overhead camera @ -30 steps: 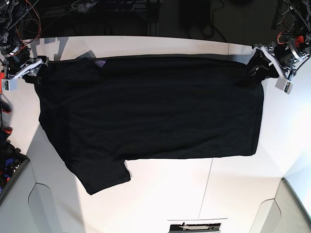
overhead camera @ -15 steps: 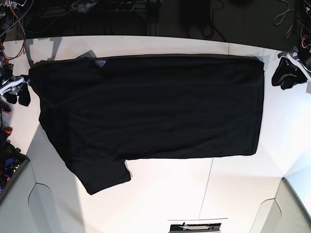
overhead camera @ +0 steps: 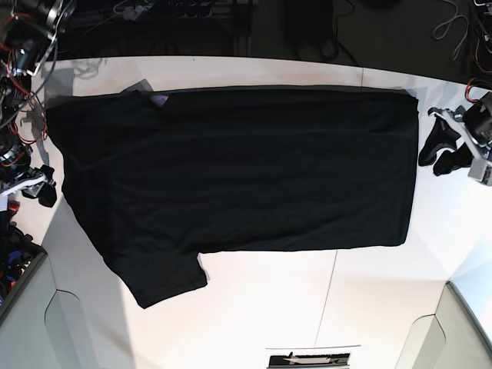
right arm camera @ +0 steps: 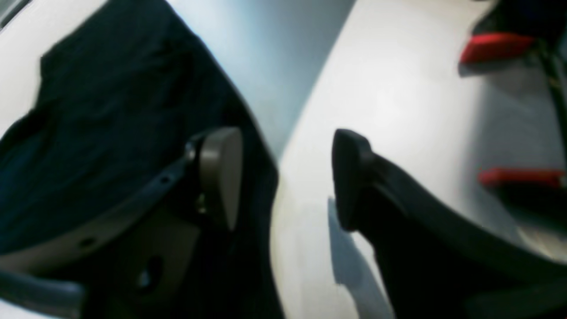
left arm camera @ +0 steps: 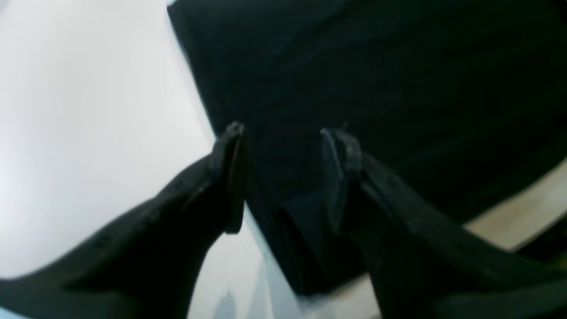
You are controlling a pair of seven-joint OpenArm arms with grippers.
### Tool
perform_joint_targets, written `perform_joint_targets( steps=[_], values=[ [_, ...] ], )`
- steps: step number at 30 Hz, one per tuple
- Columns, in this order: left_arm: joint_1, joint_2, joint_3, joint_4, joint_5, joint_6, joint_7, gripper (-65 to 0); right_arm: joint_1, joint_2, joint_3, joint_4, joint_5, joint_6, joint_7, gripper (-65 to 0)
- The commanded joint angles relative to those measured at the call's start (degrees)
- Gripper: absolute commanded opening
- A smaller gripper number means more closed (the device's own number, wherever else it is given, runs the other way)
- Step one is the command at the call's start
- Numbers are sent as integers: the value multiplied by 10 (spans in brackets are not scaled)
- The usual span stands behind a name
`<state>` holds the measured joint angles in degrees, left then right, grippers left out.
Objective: Layout the t-shirt on the table in an organized manner, then fold the t-shirt properly
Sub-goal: 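Grasp the shirt's side corners with both grippers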
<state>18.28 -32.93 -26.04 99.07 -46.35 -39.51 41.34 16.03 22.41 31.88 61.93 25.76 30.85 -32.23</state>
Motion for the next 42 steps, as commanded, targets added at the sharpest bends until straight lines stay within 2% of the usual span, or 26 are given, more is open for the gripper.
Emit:
perform_joint_targets(
  steps=[1, 6, 11, 14, 17, 19, 23, 27, 35, 42],
  values=[
    [-17, -12, 6, 3, -1, 6, -26, -349, 31, 14, -6, -13, 1, 1, 25, -325],
    [-87, -12, 56, -60, 34, 27, -40, -349, 93, 15, -38, -109, -28, -2, 36, -324],
    [-197, -12, 118, -202, 42, 31, -44, -349, 101, 14, -74, -142, -29, -2, 35, -324],
    [-274, -12, 174, -300, 83, 33, -84, -349, 99, 13, -88, -143, -29, -2, 27, -324],
    [-339, -12, 221, -397, 131, 73, -136, -349, 98, 12, -89, -143, -29, -2, 24, -324],
    [-376, -12, 238, -458, 151, 86, -158, -349, 98, 12, -89, -143, -28, -2, 24, -324],
    [-431, -10, 243, -548, 173, 87, -181, -349, 100, 12, -89, -143, -24, -2, 25, -324],
    [-460, 0, 243, -589, 172, 88, -183, -349, 100, 12, -89, -143, -24, -1, 25, -324],
    [-461, 48, 243, -590, 160, 89, -158, -349, 100, 12, -89, -143, 4, 5, 27, -324],
    [-460, 63, 243, -590, 158, 89, -150, -359, 103, 12, -89, -142, 17, 7, 27, -324]
  ],
)
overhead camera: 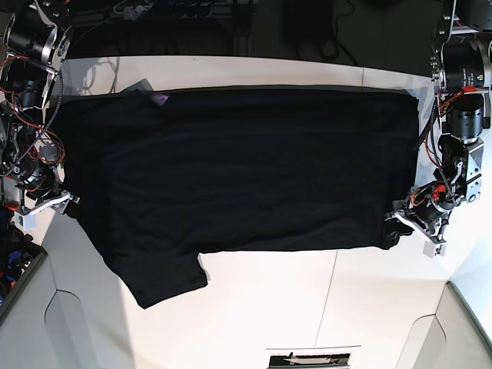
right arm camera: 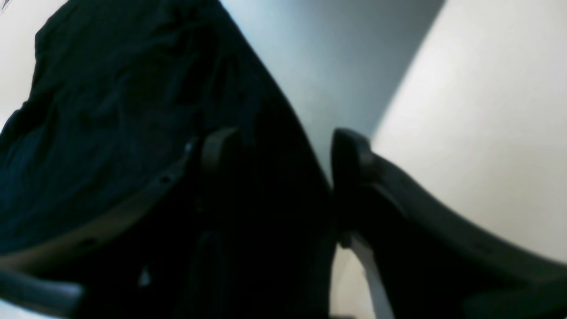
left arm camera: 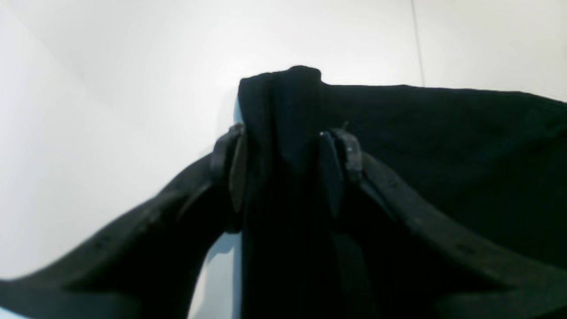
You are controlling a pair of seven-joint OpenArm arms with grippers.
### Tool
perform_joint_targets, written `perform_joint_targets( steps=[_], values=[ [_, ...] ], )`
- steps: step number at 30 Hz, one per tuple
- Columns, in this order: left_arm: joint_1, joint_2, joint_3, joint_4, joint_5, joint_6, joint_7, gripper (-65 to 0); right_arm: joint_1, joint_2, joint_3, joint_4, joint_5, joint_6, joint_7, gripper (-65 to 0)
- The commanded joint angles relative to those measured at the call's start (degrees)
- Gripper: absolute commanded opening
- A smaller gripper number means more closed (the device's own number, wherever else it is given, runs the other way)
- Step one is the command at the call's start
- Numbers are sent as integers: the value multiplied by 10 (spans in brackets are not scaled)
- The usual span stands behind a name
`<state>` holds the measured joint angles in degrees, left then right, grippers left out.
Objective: Layout the t-shirt on the table in an organized manner, then fold the t-shirt properly
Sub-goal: 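Grasp the shirt's side corners with both grippers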
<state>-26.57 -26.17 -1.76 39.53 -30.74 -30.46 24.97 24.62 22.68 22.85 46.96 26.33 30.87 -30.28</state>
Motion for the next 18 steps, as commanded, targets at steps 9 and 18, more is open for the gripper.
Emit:
perform_joint_targets(
  steps=[9, 18],
  values=[
    [-10, -5, 0, 5, 4, -2, 23, -423, 27, 9, 1, 7, -5, 9, 43, -322],
    [-9, -5, 0, 5, 4, -4, 29, -423, 26, -17, 0, -15, -24, 9, 44, -322]
  ],
)
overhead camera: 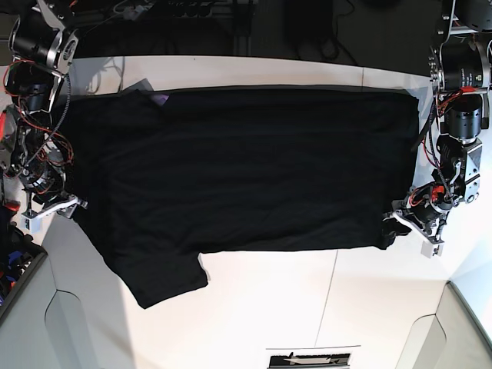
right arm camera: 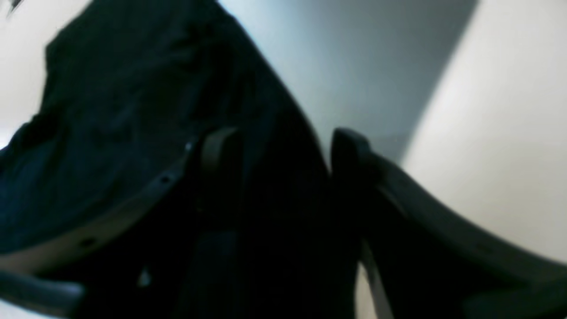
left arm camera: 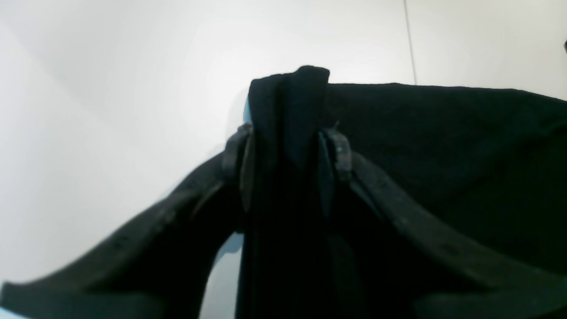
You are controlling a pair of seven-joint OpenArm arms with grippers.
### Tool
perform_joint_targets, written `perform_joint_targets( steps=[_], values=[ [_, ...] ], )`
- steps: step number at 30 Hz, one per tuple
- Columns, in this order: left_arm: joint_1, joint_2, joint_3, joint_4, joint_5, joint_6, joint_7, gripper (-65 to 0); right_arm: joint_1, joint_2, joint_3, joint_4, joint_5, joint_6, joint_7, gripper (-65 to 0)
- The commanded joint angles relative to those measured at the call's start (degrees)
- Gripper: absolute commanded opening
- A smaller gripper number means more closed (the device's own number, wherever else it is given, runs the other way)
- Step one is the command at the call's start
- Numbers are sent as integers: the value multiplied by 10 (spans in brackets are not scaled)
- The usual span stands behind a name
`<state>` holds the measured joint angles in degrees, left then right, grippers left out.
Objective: Layout the t-shirt on the table in an organized manner, then fold the t-shirt properly
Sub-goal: 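Grasp the shirt's side corners with both grippers, then fold the shirt lengthwise, lifting the grasped side over toward the collar edge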
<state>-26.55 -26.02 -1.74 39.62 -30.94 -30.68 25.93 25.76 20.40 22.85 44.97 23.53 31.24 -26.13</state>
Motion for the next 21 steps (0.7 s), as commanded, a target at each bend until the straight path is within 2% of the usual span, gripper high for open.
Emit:
perform_joint_targets(
  steps=[1, 10, 12, 13, 14, 16, 17, 19, 21],
  values=[
    [-9, -6, 0, 4, 6, -2, 22, -423, 15, 0, 0, 5, 4, 9, 2, -322],
    [-9, -7, 0, 4, 6, -4, 38, -425, 15, -41, 0, 5, 4, 16, 3, -323],
    [-9, -7, 0, 4, 6, -28, 39, -503, 15, -42, 0, 5, 4, 16, 4, -331],
    [-9, -7, 0, 4, 6, -37, 40, -564, 15, -42, 0, 5, 4, 15, 9, -368],
    [-9, -7, 0, 4, 6, -44, 41, -627, 15, -40, 0, 5, 4, 16, 14, -436],
    [-9, -8, 0, 4, 5, -59, 43, -650, 15, -37, 0, 6, 4, 16, 20, -626],
    [-9, -10, 0, 5, 3, -68, 45, -650, 15, -35, 0, 7, 4, 16, 20, -650],
    [-9, -15, 0, 7, -20, -93, 66, -650, 15, -30, 0, 12, 5, 17, 19, -650],
    [-9, -19, 0, 19, -68, -93, 122, -650, 14, -26, 0, 21, 4, 17, 11, -650]
  ],
)
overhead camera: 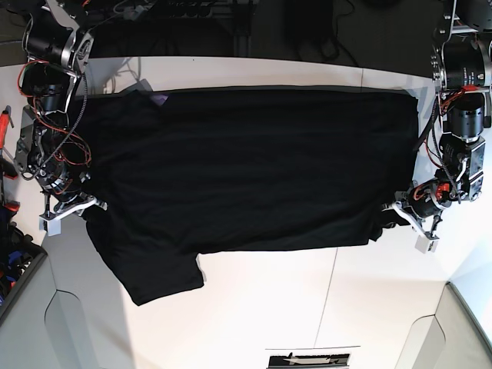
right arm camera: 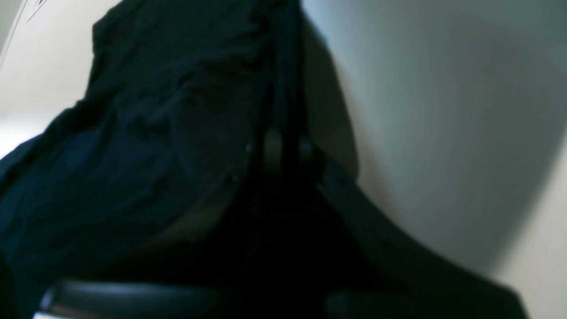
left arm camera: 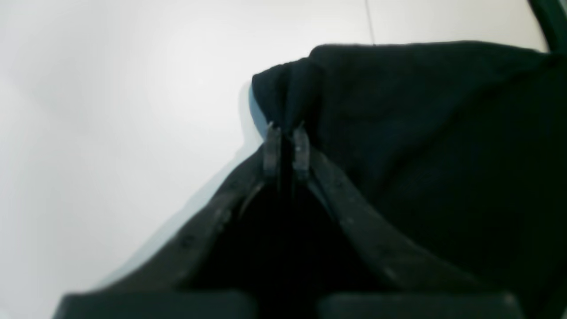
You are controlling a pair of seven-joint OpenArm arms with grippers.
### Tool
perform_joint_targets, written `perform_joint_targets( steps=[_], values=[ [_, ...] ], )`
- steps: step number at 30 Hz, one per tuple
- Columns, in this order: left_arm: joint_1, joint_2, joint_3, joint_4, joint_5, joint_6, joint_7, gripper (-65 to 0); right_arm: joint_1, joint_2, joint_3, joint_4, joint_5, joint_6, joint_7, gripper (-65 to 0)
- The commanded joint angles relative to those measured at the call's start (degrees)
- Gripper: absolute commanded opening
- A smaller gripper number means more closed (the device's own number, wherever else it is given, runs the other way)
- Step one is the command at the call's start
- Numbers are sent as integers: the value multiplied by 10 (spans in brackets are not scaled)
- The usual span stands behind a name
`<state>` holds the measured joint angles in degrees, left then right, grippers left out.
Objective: Layout the t-shirt on the table in an organized manner, then fold the t-shirt properly
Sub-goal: 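Fold the shirt lengthwise, lifting the grasped side over toward the collar edge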
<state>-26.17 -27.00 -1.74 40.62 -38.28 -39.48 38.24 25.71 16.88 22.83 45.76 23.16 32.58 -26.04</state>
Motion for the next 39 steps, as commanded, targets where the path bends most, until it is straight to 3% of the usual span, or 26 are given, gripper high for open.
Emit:
perform_joint_targets(
  steps=[1, 4, 15, 19, 30, 33, 34, 35, 39],
  values=[
    [-10, -12, 0, 19, -22, -5, 30, -650, 12, 13, 0, 20, 8, 4, -1, -650],
    [21, -27, 0, 81, -79, -5, 66, -650, -5, 23, 0, 57, 9, 4, -22, -650],
    [202, -131, -7, 369, -151, -5, 91, -650, -131, 65, 1, 240, 59, 3, -53, -650],
    [240, -142, -13, 410, -163, -5, 118, -650, -173, 82, 1, 279, 78, 3, -67, -650],
    [294, -142, -13, 418, -174, -5, 120, -650, -243, 80, 5, 309, 79, 2, -77, -650],
    [293, -141, -13, 418, -173, -5, 120, -634, -245, 78, 5, 310, 79, 0, -73, -331],
    [292, -141, -13, 418, -173, -5, 119, -604, -244, 79, 5, 310, 80, -1, -70, -254],
    [292, -141, -13, 418, -172, -5, 119, -577, -242, 79, 5, 311, 80, -1, -64, -209],
    [292, -138, -13, 418, -172, -5, 122, -546, -227, 78, 18, 313, 80, -3, -38, -203]
  ],
)
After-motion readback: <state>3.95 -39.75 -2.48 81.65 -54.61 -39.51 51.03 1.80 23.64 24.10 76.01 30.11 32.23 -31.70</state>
